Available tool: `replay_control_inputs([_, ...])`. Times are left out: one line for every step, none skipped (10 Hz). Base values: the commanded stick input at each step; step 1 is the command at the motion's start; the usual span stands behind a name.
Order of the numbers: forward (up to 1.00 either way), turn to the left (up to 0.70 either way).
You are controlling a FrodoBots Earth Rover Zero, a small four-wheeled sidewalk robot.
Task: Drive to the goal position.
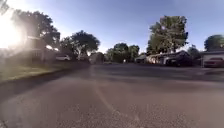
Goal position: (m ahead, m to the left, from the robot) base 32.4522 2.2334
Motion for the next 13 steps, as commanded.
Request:
replay_control_inputs([0.04,0.04])
replay_control_inputs([0.04,0.04])
replay_control_inputs([0.04,0.03])
replay_control_inputs([0.04,0.01])
replay_control_inputs([0.04,0.02])
replay_control_inputs([0.05,0.04])
replay_control_inputs([0.05,0.0])
replay_control_inputs([0.07,0.0])
replay_control_inputs([0.08,0.01])
replay_control_inputs([0.08,0.0])
replay_control_inputs([0.07,0.0])
replay_control_inputs([0.08,0.0])
replay_control_inputs([0.43,0.0])
